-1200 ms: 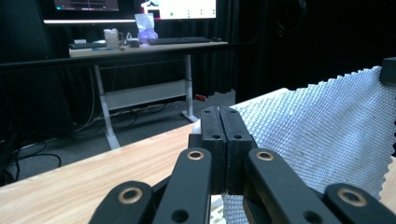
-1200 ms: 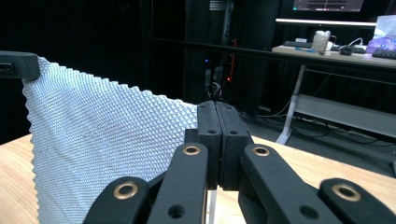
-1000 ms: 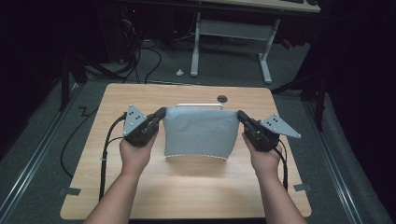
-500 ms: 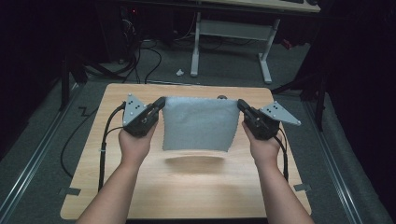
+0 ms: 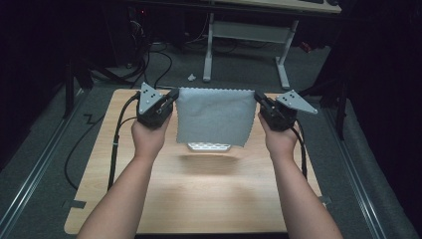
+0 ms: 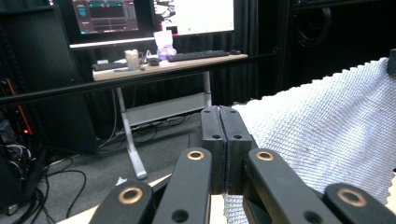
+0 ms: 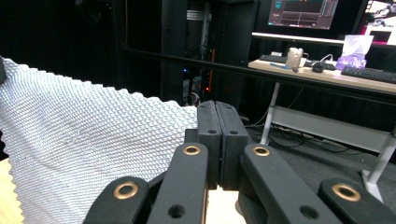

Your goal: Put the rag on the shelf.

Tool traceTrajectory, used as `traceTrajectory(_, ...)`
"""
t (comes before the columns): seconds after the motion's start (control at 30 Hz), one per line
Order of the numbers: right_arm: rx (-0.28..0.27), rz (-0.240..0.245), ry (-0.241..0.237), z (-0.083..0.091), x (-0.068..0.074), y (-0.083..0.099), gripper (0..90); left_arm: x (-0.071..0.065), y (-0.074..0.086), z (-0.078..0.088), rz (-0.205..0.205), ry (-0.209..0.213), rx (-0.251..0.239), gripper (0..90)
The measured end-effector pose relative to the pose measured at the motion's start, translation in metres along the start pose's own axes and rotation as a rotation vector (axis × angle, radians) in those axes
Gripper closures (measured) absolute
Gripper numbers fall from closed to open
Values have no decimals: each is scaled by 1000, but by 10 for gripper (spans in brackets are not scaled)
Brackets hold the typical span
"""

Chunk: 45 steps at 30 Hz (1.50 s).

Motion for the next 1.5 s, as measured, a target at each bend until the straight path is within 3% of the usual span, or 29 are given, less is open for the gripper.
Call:
traceTrajectory(0.3, 39, -3, 20, -25, -14, 0, 900, 9, 2, -28, 0, -18, 35, 895)
traceTrajectory(0.5, 64, 54, 39, -36, -15, -6, 900, 17, 9, -40, 3, -38, 64, 895)
traceTrajectory(0.67, 73, 59, 35, -41, -15, -6, 900, 21, 14, -44, 25, -42, 90, 895)
traceTrajectory(0.77, 98, 67, 37, -46, -15, -2, 900, 21, 18, -48, 21, -40, 115, 895)
traceTrajectory(1.0, 112, 76, 42, -49, -16, 1, 900, 21, 18, -47, 3, -38, 116, 895)
traceTrajectory(1.2, 149, 85, 31, -55, -16, 9, 900, 24, 35, -54, 15, -32, 185, 895)
traceTrajectory(1.27, 179, 66, 16, -58, -18, 21, 900, 24, 43, -56, 25, -21, 209, 895)
traceTrajectory(1.33, 209, 66, 8, -61, -19, 32, 900, 24, 57, -58, 33, -1, 240, 895)
traceTrajectory(1.5, 250, 73, -4, -63, -19, 50, 900, 23, 73, -59, 43, 16, 271, 895)
Point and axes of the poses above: each handheld gripper's, and its own axes: z roughly backward along the jaws, y roughly out of its underside, x roughly to its left, the point moved 3 cm from there along -z, roughly forward along the jaws, and after that the axes turned 3 degrees about z, right-handed, at the moved point
